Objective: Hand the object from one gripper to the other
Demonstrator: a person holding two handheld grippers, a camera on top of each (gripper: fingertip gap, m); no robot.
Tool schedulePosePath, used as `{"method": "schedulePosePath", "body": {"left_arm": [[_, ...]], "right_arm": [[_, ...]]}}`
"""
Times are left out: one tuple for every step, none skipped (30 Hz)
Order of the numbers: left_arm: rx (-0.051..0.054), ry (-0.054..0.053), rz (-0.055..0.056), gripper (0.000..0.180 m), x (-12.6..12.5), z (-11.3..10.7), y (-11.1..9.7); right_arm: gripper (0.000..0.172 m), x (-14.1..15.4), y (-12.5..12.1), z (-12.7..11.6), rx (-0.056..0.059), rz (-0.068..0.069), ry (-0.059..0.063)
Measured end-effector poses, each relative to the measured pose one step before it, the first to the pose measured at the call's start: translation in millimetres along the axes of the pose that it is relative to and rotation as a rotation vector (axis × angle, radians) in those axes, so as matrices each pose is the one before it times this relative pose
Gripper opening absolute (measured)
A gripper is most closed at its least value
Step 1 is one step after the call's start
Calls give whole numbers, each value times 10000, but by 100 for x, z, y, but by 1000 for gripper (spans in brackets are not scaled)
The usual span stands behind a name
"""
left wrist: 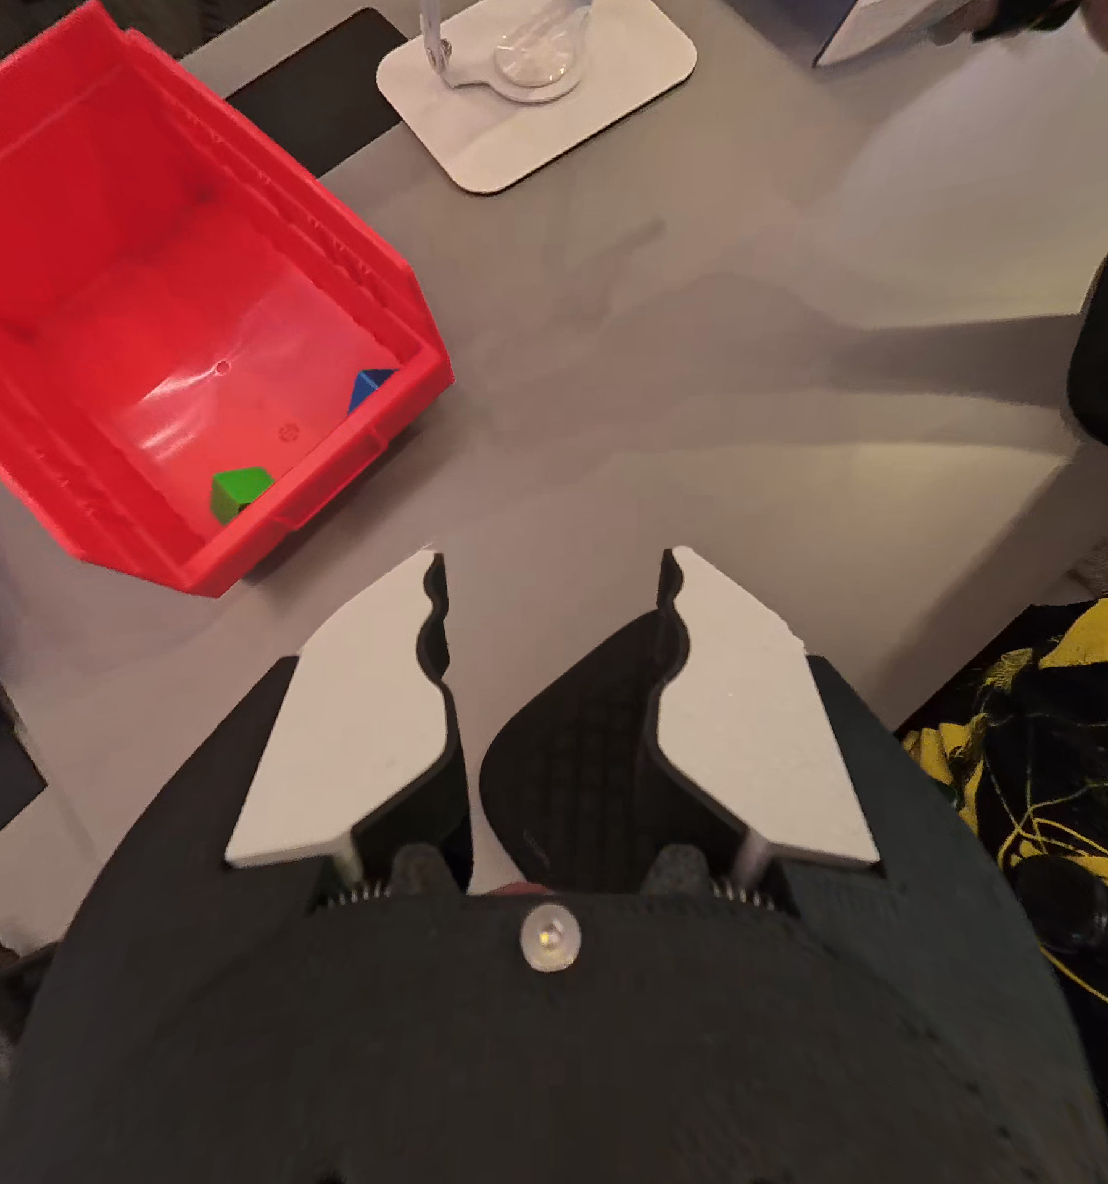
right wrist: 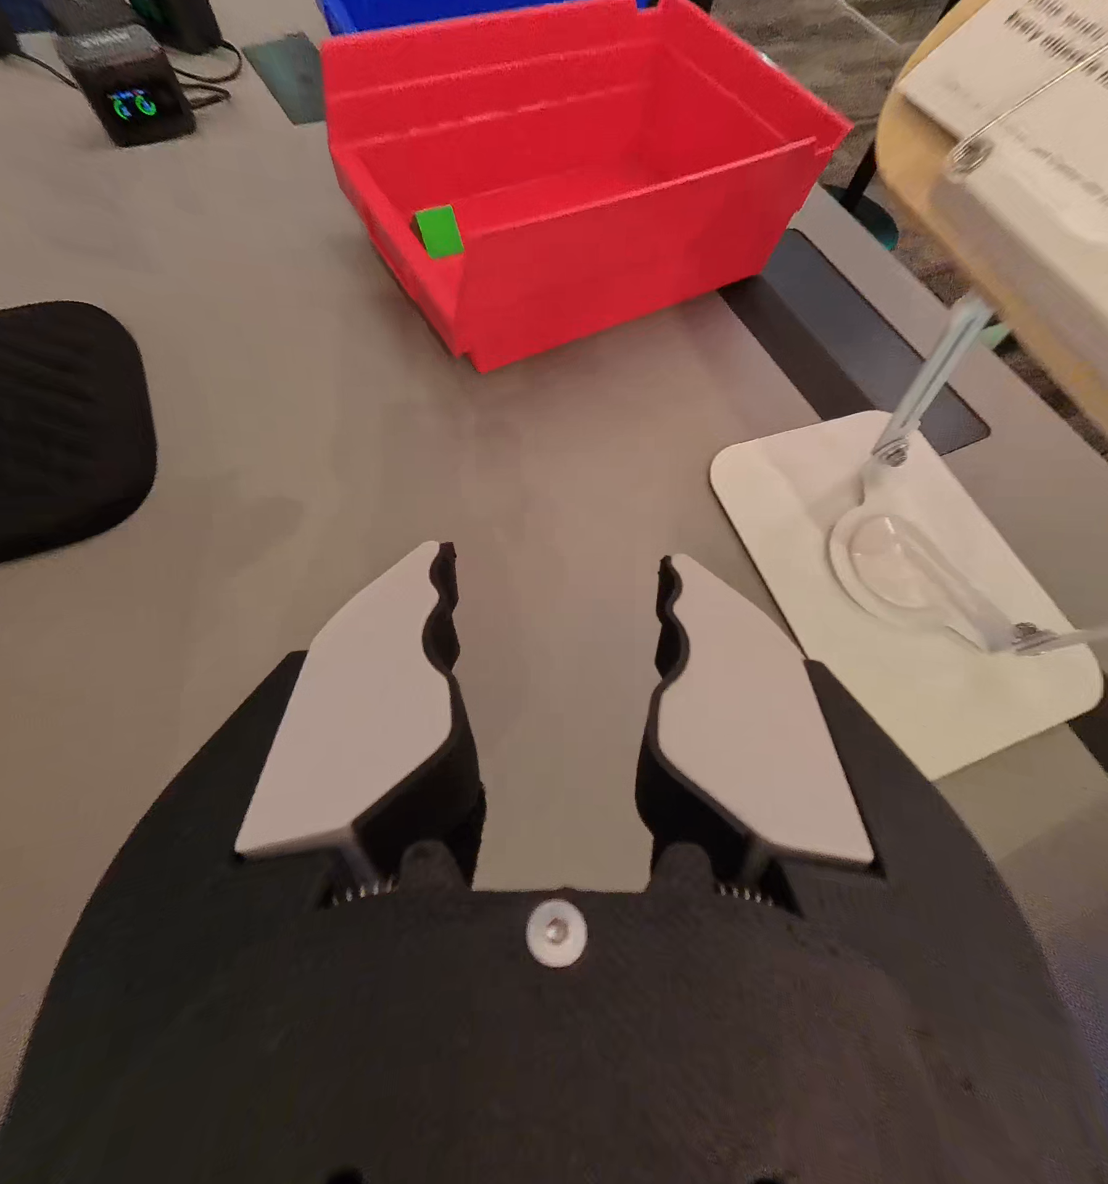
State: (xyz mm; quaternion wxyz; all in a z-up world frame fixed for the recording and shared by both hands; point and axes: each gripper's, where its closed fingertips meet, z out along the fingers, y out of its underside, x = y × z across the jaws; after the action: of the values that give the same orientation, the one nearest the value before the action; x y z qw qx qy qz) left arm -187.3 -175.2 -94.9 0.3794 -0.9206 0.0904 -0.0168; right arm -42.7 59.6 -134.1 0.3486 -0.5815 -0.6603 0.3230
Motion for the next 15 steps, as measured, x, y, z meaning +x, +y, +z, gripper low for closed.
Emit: {"method": "schedulePosePath", "body": {"left_arm": [[-74, -158, 59, 64, -156, -232, 369], [27, -81, -13, 64, -97, -186, 291], [148, 139, -108, 64, 176, -81, 157], [197, 234, -152, 64, 271, 93, 126], [161, 156, -160, 65, 95, 286, 191], [51, 79, -150, 67, -102, 476, 324], [-18, 77, -122, 69, -148, 651, 379], [26, 77, -94, 73, -186, 788, 285], [72, 102, -92, 76, -199, 852, 122], [60, 123, -98, 79, -206, 877, -34], [85, 49, -48, 82, -287, 834, -250], [120, -9, 33, 83, -326, 803, -392], [88, 32, 37, 85, -250, 788, -433], [58, 56, 17, 87, -220, 754, -494], [110, 40, 60, 87, -216, 682, -577]], "right_arm": [[59, -216, 397, 912, -27, -190, 134], [59, -197, 530, 855, -79, -224, 91], [59, -236, 591, 740, -138, -82, -20], [61, -232, 454, 584, -85, 15, -86], [67, -83, 274, 393, 20, 47, -41], [69, 1, 101, 190, 133, 42, -22], [71, 50, 51, 49, 124, 37, -25], [75, 259, 66, -85, 31, 27, 87], [81, 483, 37, -187, 49, -1, 221], [81, 493, 28, -227, 93, -27, 208], [81, 453, 127, -165, 75, -5, 172], [80, 394, 205, -77, 44, 33, 153], [80, 293, 250, 48, 21, 49, 106], [79, 149, 304, 165, -19, 29, 47], [79, 92, 447, 298, -130, -19, 29]]}}
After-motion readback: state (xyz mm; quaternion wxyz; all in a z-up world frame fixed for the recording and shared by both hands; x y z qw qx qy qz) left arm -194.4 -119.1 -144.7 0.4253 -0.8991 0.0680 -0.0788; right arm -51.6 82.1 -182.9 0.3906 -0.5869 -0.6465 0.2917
